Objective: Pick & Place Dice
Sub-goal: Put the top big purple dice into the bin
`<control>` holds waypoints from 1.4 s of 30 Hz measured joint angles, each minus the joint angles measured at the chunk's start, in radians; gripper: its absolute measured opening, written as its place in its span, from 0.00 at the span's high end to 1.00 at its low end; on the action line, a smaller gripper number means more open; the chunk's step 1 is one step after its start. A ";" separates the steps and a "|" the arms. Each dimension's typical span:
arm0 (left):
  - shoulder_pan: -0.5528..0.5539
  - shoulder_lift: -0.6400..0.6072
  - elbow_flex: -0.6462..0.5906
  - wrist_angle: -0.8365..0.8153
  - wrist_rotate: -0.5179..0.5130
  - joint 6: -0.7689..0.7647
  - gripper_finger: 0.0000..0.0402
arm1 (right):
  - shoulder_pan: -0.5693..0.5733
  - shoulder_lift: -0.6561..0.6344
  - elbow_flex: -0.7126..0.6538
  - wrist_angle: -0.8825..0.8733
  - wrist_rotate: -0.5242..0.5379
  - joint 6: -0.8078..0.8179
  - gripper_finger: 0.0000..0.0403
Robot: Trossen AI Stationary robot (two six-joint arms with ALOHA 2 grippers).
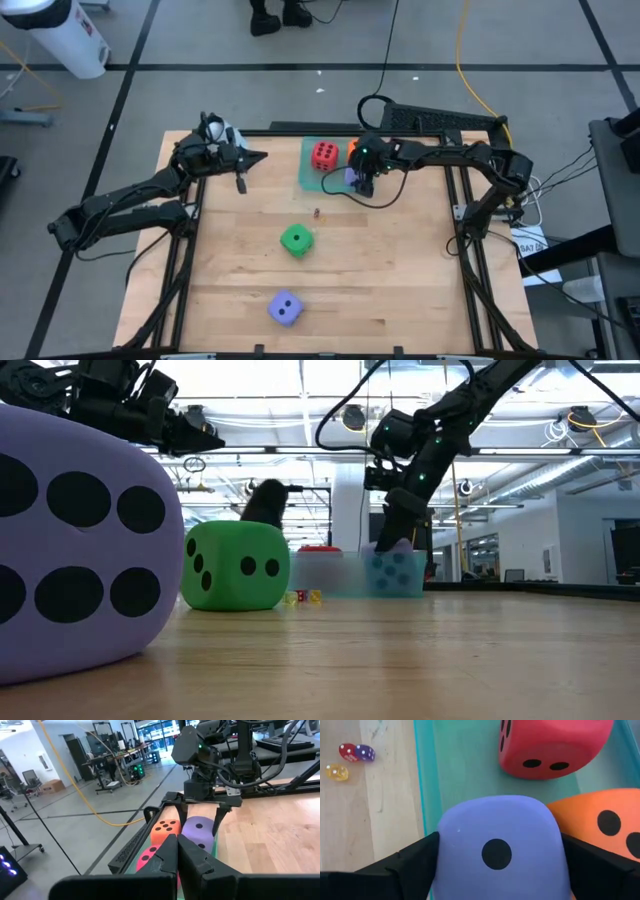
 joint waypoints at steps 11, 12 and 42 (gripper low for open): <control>0.000 0.000 0.000 0.000 0.000 -0.017 0.99 | 0.007 -0.052 -0.005 0.004 0.049 -0.014 0.01; 0.000 0.000 0.000 0.000 0.000 -0.020 0.99 | 0.010 -0.059 -0.004 0.010 0.067 -0.023 0.01; -0.045 0.142 0.000 0.126 -0.062 -0.113 0.99 | 0.101 -0.094 -0.003 0.230 0.180 -0.064 0.05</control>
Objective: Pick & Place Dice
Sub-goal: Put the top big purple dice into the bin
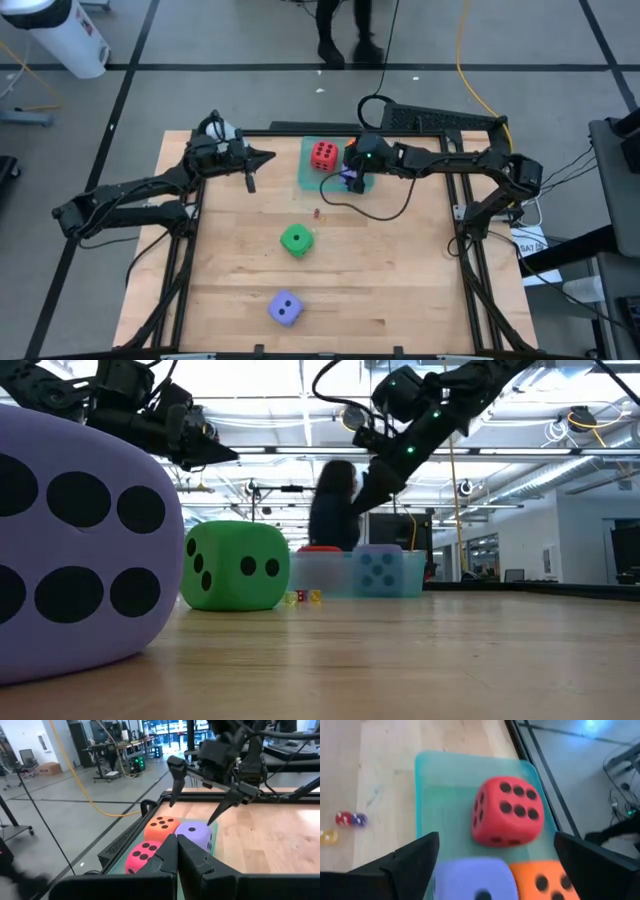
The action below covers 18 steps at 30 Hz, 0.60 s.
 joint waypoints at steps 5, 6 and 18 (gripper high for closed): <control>0.000 0.000 0.000 0.005 0.001 0.000 0.99 | 0.019 0.045 -0.001 0.114 -0.051 0.014 0.28; 0.000 0.000 0.000 0.005 0.001 0.002 0.99 | 0.021 0.058 0.002 0.134 -0.058 0.015 0.34; 0.000 0.000 0.000 -0.024 0.012 -0.015 0.99 | 0.015 0.116 -0.002 0.035 -0.055 0.021 0.95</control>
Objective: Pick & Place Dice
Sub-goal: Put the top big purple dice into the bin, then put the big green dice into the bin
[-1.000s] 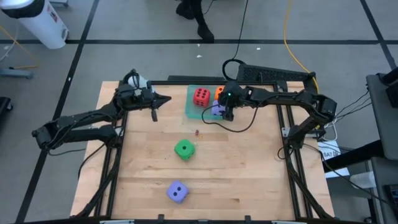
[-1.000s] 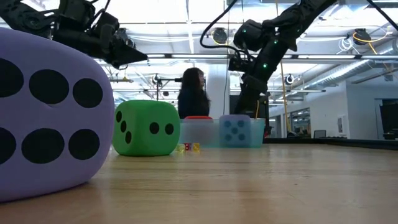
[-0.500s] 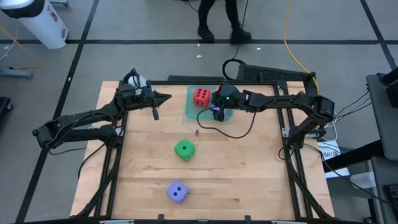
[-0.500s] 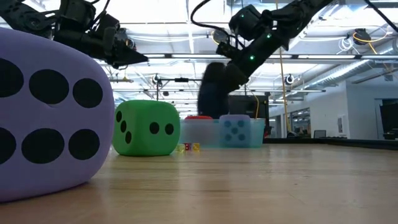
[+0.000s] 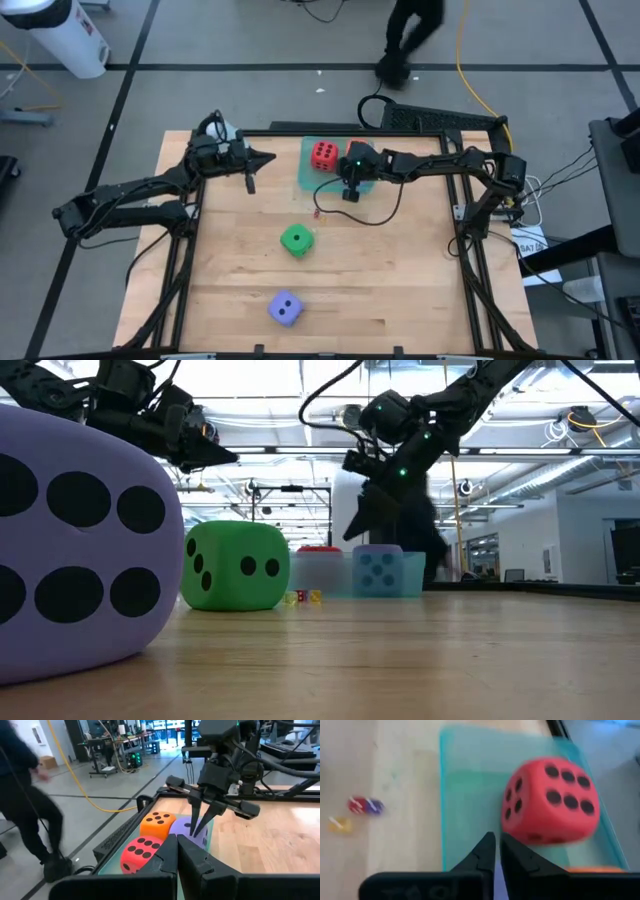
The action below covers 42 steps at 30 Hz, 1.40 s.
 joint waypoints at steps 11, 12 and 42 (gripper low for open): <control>0.003 -0.001 0.000 0.007 0.089 0.024 1.00 | -0.025 -0.044 0.000 -0.043 0.077 0.024 0.98; 0.007 -0.005 0.000 0.006 0.115 0.025 1.00 | -0.018 -0.059 0.001 -0.013 0.072 0.025 0.98; 0.256 -0.313 0.000 -0.270 0.375 -0.040 1.00 | 0.405 -0.169 -0.087 0.412 0.051 0.270 0.41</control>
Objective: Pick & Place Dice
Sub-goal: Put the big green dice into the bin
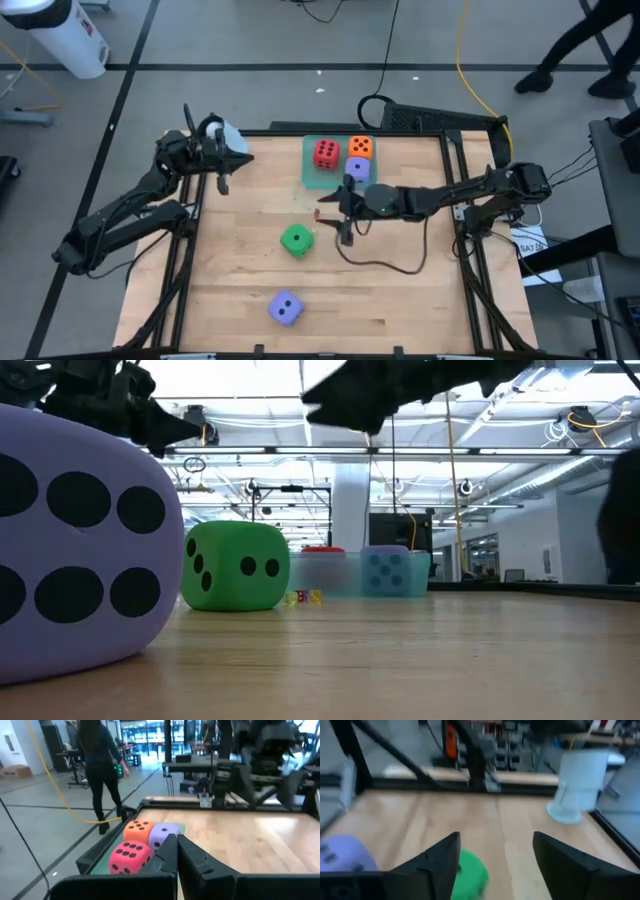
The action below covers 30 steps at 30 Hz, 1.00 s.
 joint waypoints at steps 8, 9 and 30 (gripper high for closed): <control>-0.025 0.004 0.000 0.098 0.003 -0.119 1.00 | 0.038 -0.008 -0.180 0.209 0.000 0.049 0.71; -0.031 0.005 0.000 0.116 0.002 -0.135 1.00 | 0.037 -0.008 -0.205 0.233 0.001 0.059 0.76; -0.267 0.051 0.171 0.068 -0.219 -0.223 0.89 | -0.085 -0.403 -0.649 0.438 -0.179 0.189 0.99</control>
